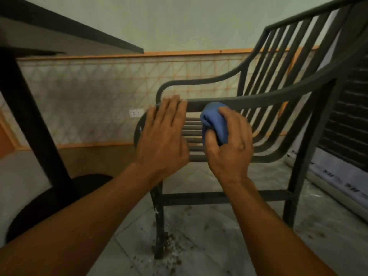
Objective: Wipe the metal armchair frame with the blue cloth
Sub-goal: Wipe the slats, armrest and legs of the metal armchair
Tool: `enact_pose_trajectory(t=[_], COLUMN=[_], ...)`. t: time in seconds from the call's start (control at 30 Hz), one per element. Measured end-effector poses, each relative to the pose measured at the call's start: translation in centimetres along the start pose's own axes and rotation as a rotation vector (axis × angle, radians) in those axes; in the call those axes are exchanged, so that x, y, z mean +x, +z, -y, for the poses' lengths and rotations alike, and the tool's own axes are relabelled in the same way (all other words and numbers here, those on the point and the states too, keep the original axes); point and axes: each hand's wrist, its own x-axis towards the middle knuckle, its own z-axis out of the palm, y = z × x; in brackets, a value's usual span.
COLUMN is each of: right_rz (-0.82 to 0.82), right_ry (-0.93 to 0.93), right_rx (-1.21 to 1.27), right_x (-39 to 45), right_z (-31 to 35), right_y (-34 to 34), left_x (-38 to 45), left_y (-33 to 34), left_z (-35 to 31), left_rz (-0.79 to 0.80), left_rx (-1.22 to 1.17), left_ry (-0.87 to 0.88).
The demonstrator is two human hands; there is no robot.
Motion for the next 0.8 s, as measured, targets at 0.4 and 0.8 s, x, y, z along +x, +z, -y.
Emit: enact_pose_trajectory(t=[0.4, 0.8], right_rz=[-0.012, 0.258], right_ry=[-0.209, -0.374], right_rx=[0.033, -0.159], right_x=[-0.6, -6.5], right_z=[6.8, 8.3], right_y=[7.2, 9.9], left_x=[-0.3, -0.5], left_y=[-3.3, -3.8], left_z=[10.5, 12.1], left_rz=[-0.002, 0.085], left_rx=[-0.382, -0.906], left_ry=[0.075, -0.104])
